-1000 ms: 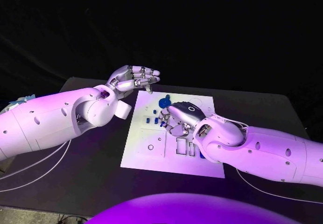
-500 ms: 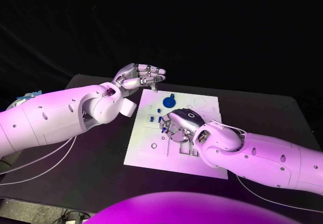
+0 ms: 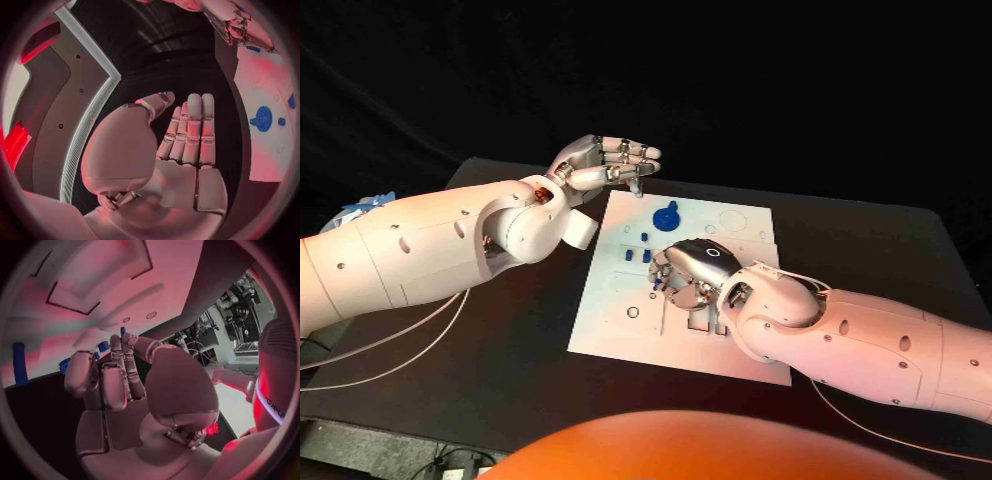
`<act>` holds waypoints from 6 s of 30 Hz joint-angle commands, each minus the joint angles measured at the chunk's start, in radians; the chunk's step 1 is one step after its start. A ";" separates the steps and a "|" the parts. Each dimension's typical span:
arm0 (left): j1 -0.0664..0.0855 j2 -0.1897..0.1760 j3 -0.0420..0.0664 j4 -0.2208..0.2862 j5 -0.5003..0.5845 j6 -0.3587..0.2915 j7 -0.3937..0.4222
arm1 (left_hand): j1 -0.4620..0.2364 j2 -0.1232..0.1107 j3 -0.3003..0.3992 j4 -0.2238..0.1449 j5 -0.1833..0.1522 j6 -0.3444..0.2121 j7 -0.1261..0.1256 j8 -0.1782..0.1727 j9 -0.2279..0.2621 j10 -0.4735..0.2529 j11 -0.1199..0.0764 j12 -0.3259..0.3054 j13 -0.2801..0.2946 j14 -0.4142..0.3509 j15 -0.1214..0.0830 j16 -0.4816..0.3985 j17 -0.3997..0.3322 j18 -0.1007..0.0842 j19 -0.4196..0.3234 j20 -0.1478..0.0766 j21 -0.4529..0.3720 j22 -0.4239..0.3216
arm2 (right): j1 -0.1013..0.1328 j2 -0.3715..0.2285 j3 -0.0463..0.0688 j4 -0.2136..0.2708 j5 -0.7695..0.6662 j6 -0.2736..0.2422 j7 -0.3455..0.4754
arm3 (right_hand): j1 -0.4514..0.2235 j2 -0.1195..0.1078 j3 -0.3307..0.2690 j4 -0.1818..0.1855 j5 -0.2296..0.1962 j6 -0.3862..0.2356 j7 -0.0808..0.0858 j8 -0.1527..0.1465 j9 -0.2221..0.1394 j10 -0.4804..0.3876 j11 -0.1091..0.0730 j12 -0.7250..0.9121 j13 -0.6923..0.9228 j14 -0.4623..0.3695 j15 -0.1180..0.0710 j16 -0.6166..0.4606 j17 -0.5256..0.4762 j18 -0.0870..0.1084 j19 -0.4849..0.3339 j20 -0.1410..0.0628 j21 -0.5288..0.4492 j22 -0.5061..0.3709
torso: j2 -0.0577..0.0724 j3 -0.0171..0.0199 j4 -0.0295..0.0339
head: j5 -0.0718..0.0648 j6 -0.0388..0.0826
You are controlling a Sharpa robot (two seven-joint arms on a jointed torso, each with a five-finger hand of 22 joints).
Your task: Assemble the parts on the task board
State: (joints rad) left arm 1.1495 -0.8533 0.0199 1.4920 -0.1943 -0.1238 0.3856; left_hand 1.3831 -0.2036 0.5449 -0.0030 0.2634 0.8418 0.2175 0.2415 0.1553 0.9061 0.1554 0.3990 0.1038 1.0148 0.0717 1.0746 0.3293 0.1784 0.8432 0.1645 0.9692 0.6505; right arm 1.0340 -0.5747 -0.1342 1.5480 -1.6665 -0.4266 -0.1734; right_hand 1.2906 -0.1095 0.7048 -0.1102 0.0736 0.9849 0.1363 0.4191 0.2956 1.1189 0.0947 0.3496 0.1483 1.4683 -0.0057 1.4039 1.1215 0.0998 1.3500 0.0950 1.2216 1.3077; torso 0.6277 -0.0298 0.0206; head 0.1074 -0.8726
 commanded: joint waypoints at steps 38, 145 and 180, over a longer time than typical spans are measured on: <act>0.000 0.006 0.001 -0.004 -0.002 0.005 0.004 | -0.003 0.004 -0.004 0.000 0.003 -0.009 0.006 -0.003 -0.001 -0.016 0.001 0.007 0.001 -0.008 0.003 -0.003 -0.001 0.004 -0.012 0.002 -0.005 0.000 | -0.011 0.009 -0.007 -0.009 0.003 0.041 0.011 | -0.014 0.002 -0.010 -0.001 0.010 -0.002 0.005 0.005 0.002 0.024 -0.028 -0.006 0.002 0.015 -0.004 0.000 0.003 -0.015 0.013 0.000 0.007 0.047 | 0.000 -0.0003 0.0001 | 0.005 0.000; 0.000 -0.005 0.001 -0.010 0.001 0.005 -0.009 | -0.006 0.008 -0.004 0.001 0.004 -0.015 0.007 -0.002 -0.002 -0.025 0.002 0.012 0.002 -0.008 0.004 -0.001 0.000 0.005 -0.011 0.004 -0.006 -0.001 | 0.086 -0.185 0.007 -0.036 0.053 0.155 0.040 | -0.026 -0.031 -0.107 0.051 0.020 -0.079 0.064 -0.185 -0.081 -0.058 0.033 -0.179 -0.086 -0.016 0.047 -0.056 -0.124 0.019 -0.054 0.044 -0.190 -0.057 | -0.003 0.0015 -0.0071 | -0.040 0.000; 0.000 -0.006 0.001 -0.011 0.001 0.001 -0.011 | -0.004 0.011 -0.003 -0.001 0.004 -0.018 0.007 0.001 -0.002 -0.029 0.003 0.018 0.004 -0.007 0.004 0.000 0.001 0.006 -0.009 0.004 -0.006 -0.001 | 0.071 -0.173 0.007 -0.044 0.022 0.094 0.008 | -0.024 0.033 -0.032 0.066 -0.010 0.032 0.013 -0.126 -0.043 0.109 -0.016 -0.215 -0.080 0.009 0.006 -0.019 -0.049 -0.005 0.013 0.010 -0.073 0.024 | -0.003 0.0014 -0.0077 | -0.043 0.000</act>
State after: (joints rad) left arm 1.1487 -0.8601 0.0197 1.4801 -0.1945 -0.1240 0.3700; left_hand 1.3791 -0.1997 0.5450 -0.0029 0.2634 0.8329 0.2123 0.2415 0.1553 0.8809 0.1589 0.4143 0.1064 1.0113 0.0752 1.0746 0.3295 0.1783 0.8398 0.1679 0.9693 0.6506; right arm 1.1059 -0.7462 -0.1272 1.5009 -1.6201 -0.3117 -0.1527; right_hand 1.2634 -0.0944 0.6737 -0.0487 0.0572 1.0116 0.1495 0.2900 0.2484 1.2110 0.0861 0.1368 0.0686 1.4649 0.0086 1.3792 1.0704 0.1048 1.3573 0.1058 1.1440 1.3081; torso 0.6242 -0.0288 0.0128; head 0.0639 -0.8727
